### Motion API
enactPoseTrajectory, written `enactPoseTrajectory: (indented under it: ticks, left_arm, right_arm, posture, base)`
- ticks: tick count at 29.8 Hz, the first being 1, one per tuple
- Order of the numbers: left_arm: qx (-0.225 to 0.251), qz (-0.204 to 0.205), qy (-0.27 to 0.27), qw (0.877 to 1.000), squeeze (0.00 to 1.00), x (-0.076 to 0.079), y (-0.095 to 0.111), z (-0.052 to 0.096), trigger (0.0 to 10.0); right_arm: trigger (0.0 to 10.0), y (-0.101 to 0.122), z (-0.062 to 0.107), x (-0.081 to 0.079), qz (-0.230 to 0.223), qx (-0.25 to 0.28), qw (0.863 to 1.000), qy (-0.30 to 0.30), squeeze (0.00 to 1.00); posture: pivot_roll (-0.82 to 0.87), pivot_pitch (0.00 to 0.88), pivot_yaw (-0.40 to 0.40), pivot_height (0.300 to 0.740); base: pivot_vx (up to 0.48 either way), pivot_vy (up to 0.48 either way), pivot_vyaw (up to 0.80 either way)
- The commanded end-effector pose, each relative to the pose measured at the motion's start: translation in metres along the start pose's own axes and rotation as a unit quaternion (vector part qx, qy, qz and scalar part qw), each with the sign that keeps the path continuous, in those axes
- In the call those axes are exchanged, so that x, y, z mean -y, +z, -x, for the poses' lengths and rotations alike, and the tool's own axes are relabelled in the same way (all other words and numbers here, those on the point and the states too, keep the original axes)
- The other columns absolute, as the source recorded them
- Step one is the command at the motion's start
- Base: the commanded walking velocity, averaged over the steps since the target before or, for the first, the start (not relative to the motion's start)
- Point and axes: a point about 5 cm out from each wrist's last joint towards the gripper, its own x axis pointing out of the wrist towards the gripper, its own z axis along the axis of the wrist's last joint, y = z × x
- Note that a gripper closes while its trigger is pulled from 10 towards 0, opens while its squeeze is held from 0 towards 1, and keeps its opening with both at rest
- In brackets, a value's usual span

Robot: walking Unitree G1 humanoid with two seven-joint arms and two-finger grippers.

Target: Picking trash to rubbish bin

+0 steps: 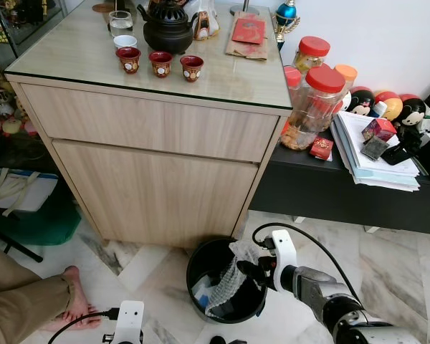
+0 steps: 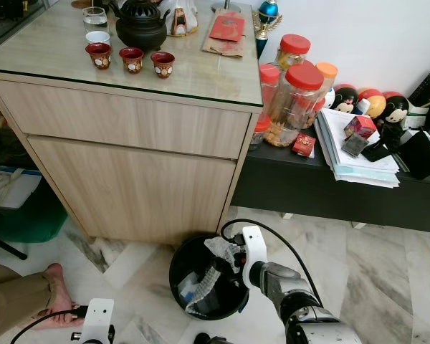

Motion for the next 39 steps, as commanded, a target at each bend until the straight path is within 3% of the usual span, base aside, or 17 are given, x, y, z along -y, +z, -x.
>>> enactPoseTrajectory:
  ticks: [1, 7, 11, 21, 23, 25, 29, 34, 39]
  left_arm:
    - [-0.049, 0.006, -0.022, 0.999, 0.00, 0.014, -0.025, 0.008, 10.0]
    - [-0.050, 0.007, -0.023, 0.998, 0.00, 0.015, -0.025, 0.008, 10.0]
    - [-0.053, 0.008, -0.029, 0.998, 0.00, 0.016, -0.025, 0.008, 10.0]
    - [-0.049, 0.007, -0.025, 0.998, 0.00, 0.016, -0.023, 0.008, 10.0]
    - [-0.044, 0.007, -0.019, 0.999, 0.00, 0.015, -0.022, 0.008, 10.0]
    - [-0.042, 0.007, -0.017, 0.999, 0.00, 0.014, -0.021, 0.007, 10.0]
    - [-0.032, 0.009, -0.013, 0.999, 0.00, 0.012, -0.018, 0.006, 10.0]
    - [-0.028, 0.006, -0.010, 1.000, 0.00, 0.012, -0.018, 0.006, 10.0]
    - [-0.018, -0.001, 0.003, 1.000, 0.00, 0.009, -0.016, 0.006, 10.0]
  right_arm:
    - [10.0, -0.002, 0.000, 0.001, -0.003, -0.012, 1.000, -0.006, 0.00]
    - [10.0, 0.006, 0.000, 0.000, -0.014, -0.014, 1.000, -0.015, 0.00]
    - [10.0, 0.011, 0.000, 0.000, 0.016, -0.011, 1.000, -0.016, 0.00]
    - [10.0, 0.024, 0.008, 0.014, 0.078, 0.075, 0.991, -0.084, 0.00]
    - [10.0, 0.018, 0.013, 0.020, 0.100, 0.091, 0.986, -0.098, 0.00]
    - [10.0, 0.011, 0.015, 0.024, 0.080, 0.095, 0.987, -0.102, 0.00]
    - [10.0, -0.005, 0.021, 0.034, 0.099, 0.089, 0.982, -0.136, 0.00]
    - [10.0, -0.027, 0.032, 0.051, 0.057, 0.082, 0.975, -0.197, 0.00]
    - [10.0, -0.046, 0.039, 0.058, 0.010, 0.077, 0.973, -0.217, 0.00]
  posture:
    - [0.09, 0.168, -0.194, 0.740]
    - [0.09, 0.166, -0.197, 0.740]
    - [0.09, 0.164, -0.199, 0.740]
    - [0.09, 0.158, -0.199, 0.740]
    - [0.09, 0.158, -0.199, 0.740]
    - [0.09, 0.157, -0.200, 0.740]
    - [0.09, 0.157, -0.199, 0.740]
    - [0.09, 0.154, -0.194, 0.740]
    - [0.09, 0.155, -0.192, 0.740]
  base:
    - [0.000, 0.000, 0.00]
    - [0.000, 0.000, 0.00]
    - [0.000, 0.000, 0.00]
    - [0.000, 0.000, 0.00]
    - [0.000, 0.000, 0.00]
    - [0.000, 0.000, 0.00]
    - [0.000, 0.000, 0.00]
    - [0.000, 0.000, 0.00]
    - [0.000, 0.000, 0.00]
